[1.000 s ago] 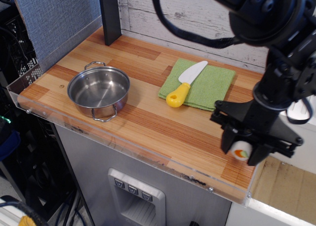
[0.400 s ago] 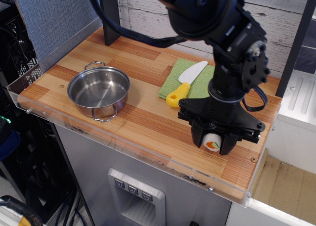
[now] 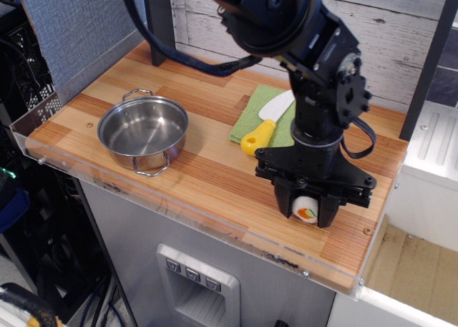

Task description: Move the sushi to the right corner under the knife.

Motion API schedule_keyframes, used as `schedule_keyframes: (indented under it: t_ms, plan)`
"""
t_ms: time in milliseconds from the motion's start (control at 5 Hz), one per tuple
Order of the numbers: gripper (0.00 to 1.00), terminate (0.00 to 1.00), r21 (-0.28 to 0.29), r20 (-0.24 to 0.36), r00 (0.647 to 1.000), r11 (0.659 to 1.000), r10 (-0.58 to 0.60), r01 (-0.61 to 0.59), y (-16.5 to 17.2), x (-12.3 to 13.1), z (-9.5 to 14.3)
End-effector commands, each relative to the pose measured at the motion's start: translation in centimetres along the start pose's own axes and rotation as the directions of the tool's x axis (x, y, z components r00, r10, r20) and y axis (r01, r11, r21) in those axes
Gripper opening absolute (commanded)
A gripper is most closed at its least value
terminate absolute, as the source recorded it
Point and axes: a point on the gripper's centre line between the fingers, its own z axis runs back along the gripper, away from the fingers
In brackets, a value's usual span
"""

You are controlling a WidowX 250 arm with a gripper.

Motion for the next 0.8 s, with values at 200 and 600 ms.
schedule_keyframes:
  t_ms: [200, 600]
  plan:
    - [1.00, 0.00, -0.009, 0.064, 0.996, 0.998, -0.059, 0.059, 2.1, 0.0, 6.2]
    - [1.00, 0.00, 0.009, 0.149, 0.987, 0.998, -0.065, 0.064, 5.1, -0.3, 10.8]
